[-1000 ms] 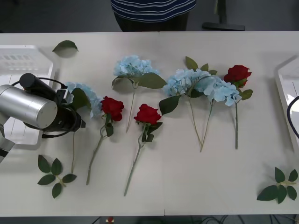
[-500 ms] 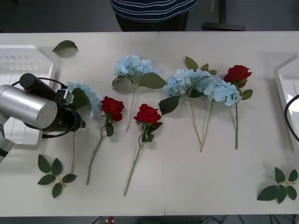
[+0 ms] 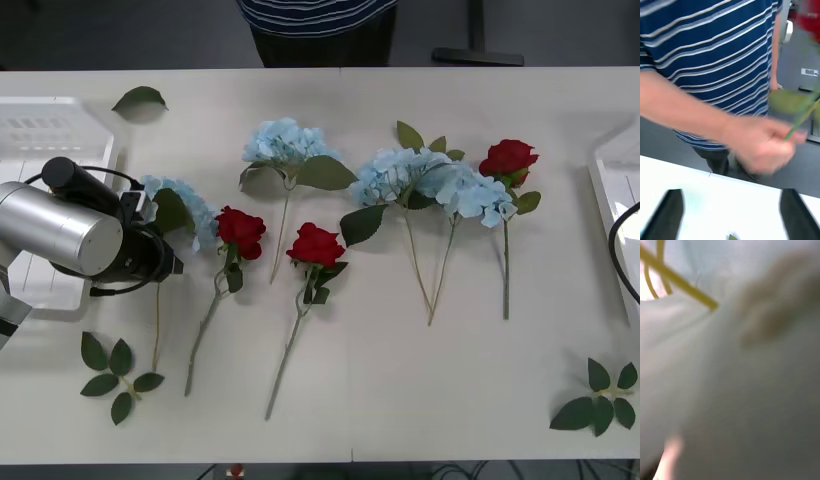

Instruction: Place the red flowers into the right box and the blue flowers into the left box. If a person shows an open palm, hand one flower to the person first, then continue sorting.

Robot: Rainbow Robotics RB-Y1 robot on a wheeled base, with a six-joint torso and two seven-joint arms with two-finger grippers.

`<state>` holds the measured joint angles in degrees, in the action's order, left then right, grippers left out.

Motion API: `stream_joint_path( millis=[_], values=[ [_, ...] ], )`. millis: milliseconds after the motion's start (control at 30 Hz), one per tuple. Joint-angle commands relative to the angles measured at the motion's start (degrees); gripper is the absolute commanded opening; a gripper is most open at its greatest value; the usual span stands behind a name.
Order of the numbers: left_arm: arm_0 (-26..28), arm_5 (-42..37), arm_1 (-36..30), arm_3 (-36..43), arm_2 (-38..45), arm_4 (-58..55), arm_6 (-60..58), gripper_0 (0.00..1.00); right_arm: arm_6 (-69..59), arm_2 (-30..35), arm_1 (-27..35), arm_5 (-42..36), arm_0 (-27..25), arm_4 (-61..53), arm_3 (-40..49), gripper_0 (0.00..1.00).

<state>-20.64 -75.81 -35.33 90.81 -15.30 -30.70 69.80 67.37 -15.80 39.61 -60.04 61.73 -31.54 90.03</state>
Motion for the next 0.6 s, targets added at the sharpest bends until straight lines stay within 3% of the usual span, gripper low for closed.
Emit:
stream_joint_path(
  millis=[33, 600],
  values=[
    [0.8, 0.0, -0.4, 1.0, 0.1, -0.2, -0.4, 1.00, -1.5, 0.7, 0.5, 0.1, 2.3, 0.4, 0.7, 1.00],
    [0.8, 0.0, -0.4, 1.0, 0.1, -0.2, -0.4, 1.00, -1.5, 0.5, 0.9, -1.5, 1.3, -0.4, 1.7, 1.00]
  ],
)
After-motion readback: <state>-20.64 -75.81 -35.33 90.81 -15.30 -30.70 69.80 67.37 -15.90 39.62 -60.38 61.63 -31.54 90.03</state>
